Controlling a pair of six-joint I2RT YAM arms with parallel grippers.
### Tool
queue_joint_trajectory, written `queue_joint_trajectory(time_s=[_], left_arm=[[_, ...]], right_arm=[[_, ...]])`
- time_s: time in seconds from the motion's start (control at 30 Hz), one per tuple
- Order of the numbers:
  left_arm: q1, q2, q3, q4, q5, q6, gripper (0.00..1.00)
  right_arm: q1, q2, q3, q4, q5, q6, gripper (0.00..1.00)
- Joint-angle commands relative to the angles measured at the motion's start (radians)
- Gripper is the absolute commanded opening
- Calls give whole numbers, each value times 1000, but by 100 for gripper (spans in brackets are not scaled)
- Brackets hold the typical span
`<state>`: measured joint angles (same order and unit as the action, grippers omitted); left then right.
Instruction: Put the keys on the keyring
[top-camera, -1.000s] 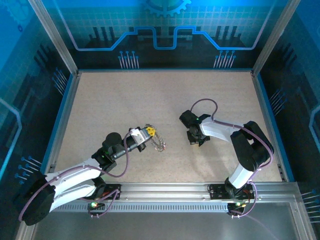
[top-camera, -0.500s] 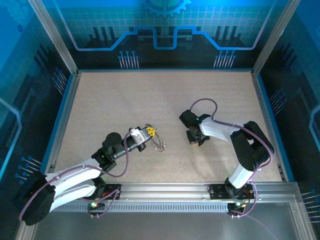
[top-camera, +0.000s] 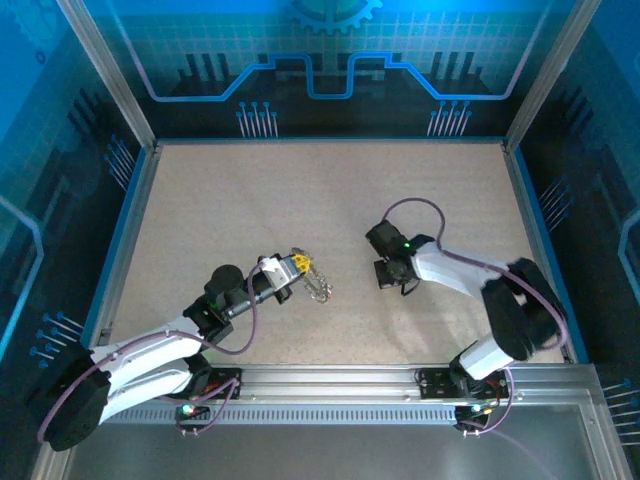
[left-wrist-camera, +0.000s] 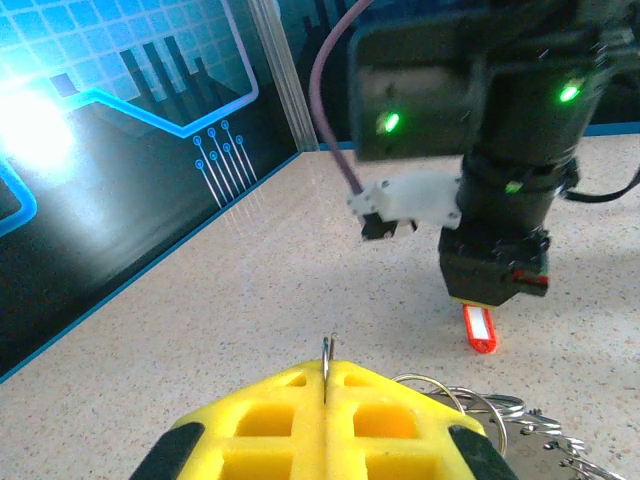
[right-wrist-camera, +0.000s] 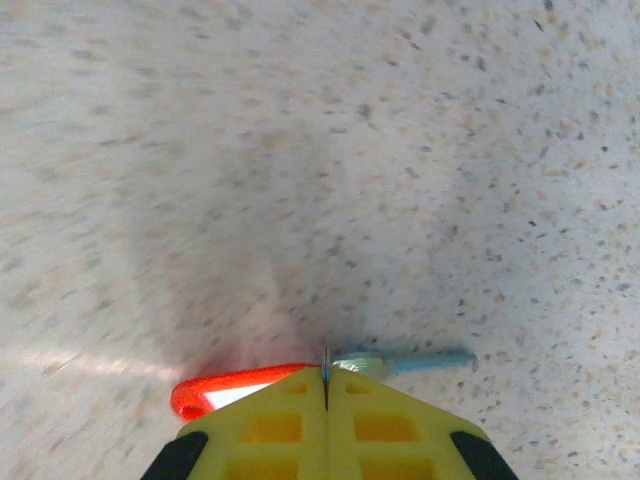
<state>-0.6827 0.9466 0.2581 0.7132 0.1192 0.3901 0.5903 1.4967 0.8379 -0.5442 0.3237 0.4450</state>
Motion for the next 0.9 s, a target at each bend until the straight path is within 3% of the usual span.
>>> queue_joint_trajectory(time_s=[0.0,0.4,0.87], left_arm=[[9,-30,1,32,0,-14,0],[9,-15,13,24,34,13,0],[8,34,38,37,65,-4,0]], right_arm=[[-9,-160,-76,142,-142,-107,0],[23,-330,-37,313,-616,-303,0],[77,-299,76,332,-774,-350,0]])
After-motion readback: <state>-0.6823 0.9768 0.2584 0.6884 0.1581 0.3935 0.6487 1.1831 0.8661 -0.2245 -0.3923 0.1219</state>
